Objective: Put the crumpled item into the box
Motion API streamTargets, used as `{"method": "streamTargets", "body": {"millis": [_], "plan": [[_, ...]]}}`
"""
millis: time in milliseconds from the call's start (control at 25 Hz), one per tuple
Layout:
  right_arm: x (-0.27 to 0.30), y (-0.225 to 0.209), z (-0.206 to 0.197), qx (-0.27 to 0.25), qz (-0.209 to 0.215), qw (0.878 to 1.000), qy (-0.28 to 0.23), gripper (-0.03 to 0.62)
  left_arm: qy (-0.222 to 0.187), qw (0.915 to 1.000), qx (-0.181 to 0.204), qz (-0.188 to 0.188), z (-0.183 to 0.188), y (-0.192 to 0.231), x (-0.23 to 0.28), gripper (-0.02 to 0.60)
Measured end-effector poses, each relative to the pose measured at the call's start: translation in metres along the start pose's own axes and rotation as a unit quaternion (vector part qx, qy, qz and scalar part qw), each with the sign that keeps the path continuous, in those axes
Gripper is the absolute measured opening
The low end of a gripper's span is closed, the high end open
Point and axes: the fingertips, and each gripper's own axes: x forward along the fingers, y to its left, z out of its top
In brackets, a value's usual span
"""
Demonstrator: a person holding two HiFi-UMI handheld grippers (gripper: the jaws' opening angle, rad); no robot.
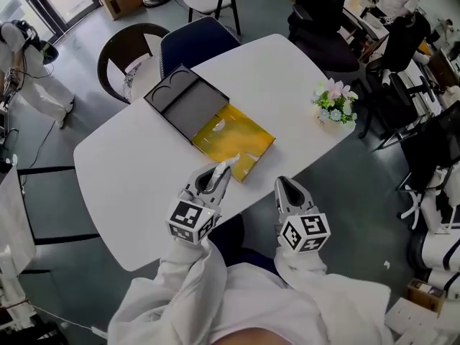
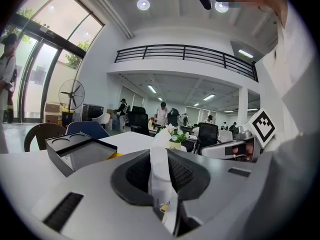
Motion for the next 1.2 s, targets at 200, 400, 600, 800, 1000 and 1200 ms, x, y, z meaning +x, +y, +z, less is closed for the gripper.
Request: {"method": "streamTargets", "body": {"millis": [200, 400, 600, 800, 1000, 1200], "plan": [[0.025, -0.008, 0.006, -0.002, 0.005, 1.0, 0.015, 0.041, 0.002, 0.9999, -0.012, 0.006, 0.007, 0.02, 0.021, 0.063], [0.043, -0.012, 0.005, -0.004, 0.009, 1.0, 0.028, 0.041, 0.006, 0.9999, -0.014, -0.008, 0.01, 0.034, 0.046, 0.063], [0.051, -0.018, 0.002, -0.002, 0.003, 0.999, 0.042, 0.041, 0.03, 0.9988, -0.02, -0.034, 0.005, 0.041, 0.072, 0.063], [0.057, -0.03, 0.001, 0.002, -0.011, 0.999, 0.048, 0.041, 0.059, 0.9961, -0.028, -0.059, -0.003, 0.046, 0.097, 0.063], [0.065, -0.038, 0.002, 0.004, -0.019, 0.998, 0.053, 0.041, 0.093, 0.9914, -0.054, -0.074, -0.018, 0.053, 0.12, 0.063], [0.079, -0.046, 0.003, 0.001, -0.023, 0.998, 0.059, 0.041, 0.151, 0.9795, -0.102, -0.085, -0.045, 0.062, 0.143, 0.063]]}}
